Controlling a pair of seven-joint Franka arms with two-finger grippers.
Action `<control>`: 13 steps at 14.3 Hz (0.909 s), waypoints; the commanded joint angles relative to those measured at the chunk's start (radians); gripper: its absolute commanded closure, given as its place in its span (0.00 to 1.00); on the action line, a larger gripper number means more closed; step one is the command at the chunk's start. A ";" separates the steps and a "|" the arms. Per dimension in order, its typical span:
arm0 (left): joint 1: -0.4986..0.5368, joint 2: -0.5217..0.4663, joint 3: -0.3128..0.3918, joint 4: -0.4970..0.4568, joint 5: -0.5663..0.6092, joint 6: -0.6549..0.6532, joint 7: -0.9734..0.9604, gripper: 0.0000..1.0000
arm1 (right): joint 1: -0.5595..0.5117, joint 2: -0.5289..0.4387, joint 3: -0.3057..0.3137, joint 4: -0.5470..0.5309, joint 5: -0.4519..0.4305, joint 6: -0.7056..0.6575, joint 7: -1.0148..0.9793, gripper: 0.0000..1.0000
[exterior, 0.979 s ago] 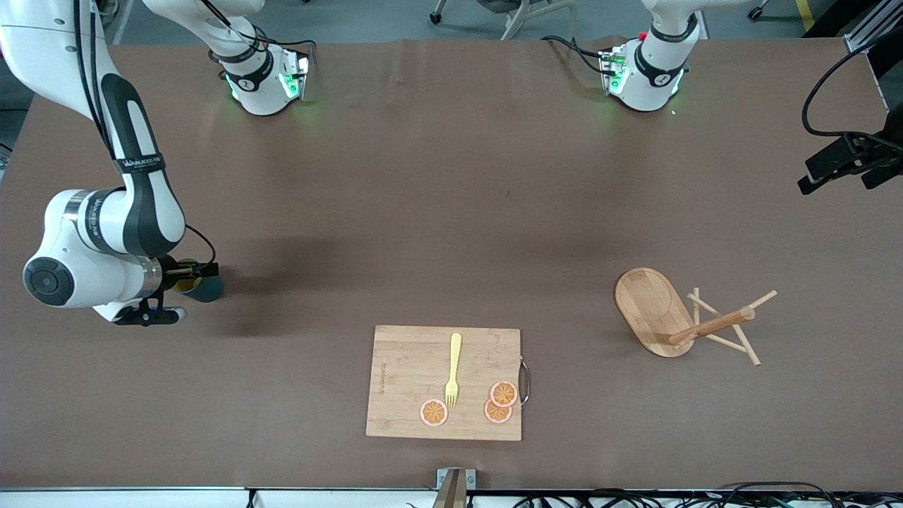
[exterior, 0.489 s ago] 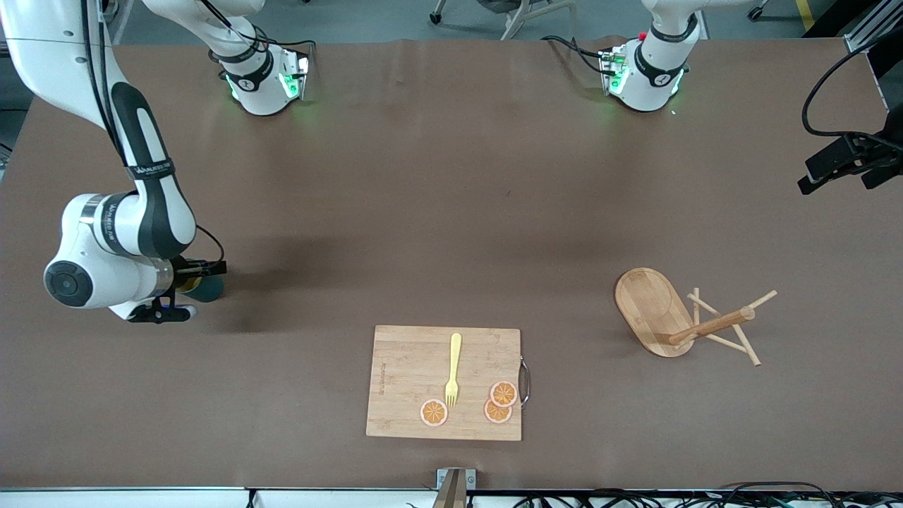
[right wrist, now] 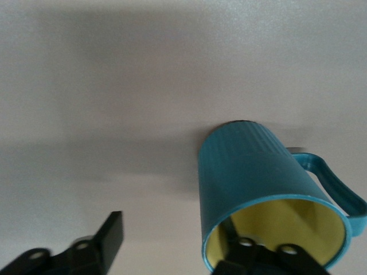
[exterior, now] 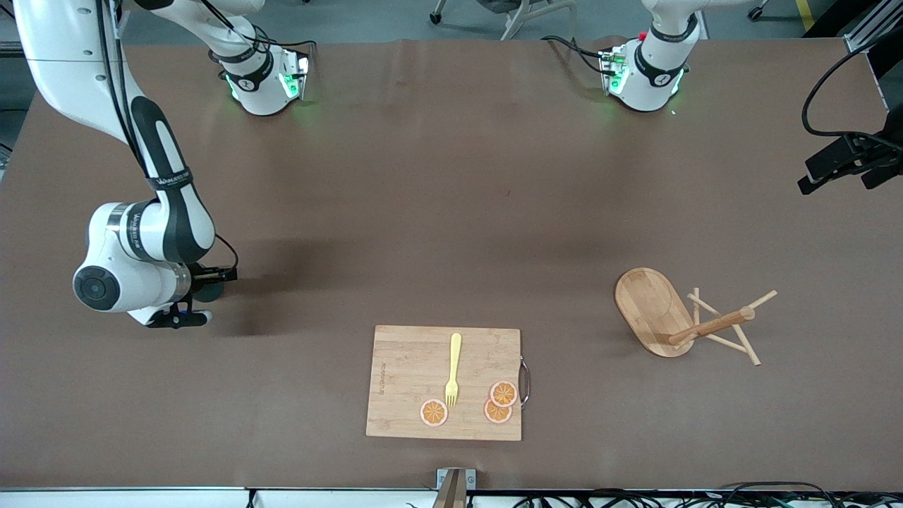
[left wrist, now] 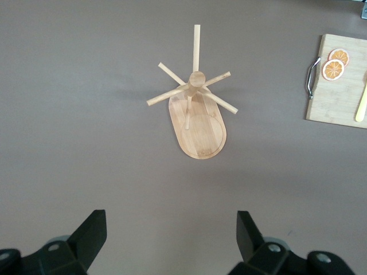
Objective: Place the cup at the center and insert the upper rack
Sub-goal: 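Close the right gripper on the teal mug's rim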
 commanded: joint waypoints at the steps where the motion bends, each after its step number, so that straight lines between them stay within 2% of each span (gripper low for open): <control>1: -0.004 -0.005 -0.002 0.005 0.016 -0.001 -0.005 0.00 | -0.005 -0.004 0.002 -0.007 0.004 0.003 0.003 0.31; 6: -0.004 -0.005 -0.002 0.005 0.016 -0.001 -0.004 0.00 | -0.031 -0.004 0.002 -0.004 0.006 0.001 0.025 0.43; 7: -0.004 -0.005 -0.002 0.005 0.016 -0.001 -0.004 0.00 | -0.032 -0.004 0.002 -0.004 0.006 -0.001 0.032 0.52; 8: -0.004 -0.005 -0.002 0.005 0.016 -0.001 -0.004 0.00 | -0.029 -0.004 0.002 -0.004 0.006 -0.005 0.035 0.70; 10: -0.004 -0.005 -0.002 0.005 0.016 -0.001 -0.004 0.00 | -0.028 -0.004 0.002 -0.001 0.006 -0.013 0.034 0.91; 11: -0.004 -0.005 -0.002 0.005 0.016 -0.001 -0.004 0.00 | -0.026 -0.004 0.002 0.001 0.006 -0.013 0.035 0.97; 13: -0.004 -0.005 -0.001 0.005 0.016 -0.001 -0.004 0.00 | -0.026 -0.004 0.002 0.007 0.006 -0.013 0.035 1.00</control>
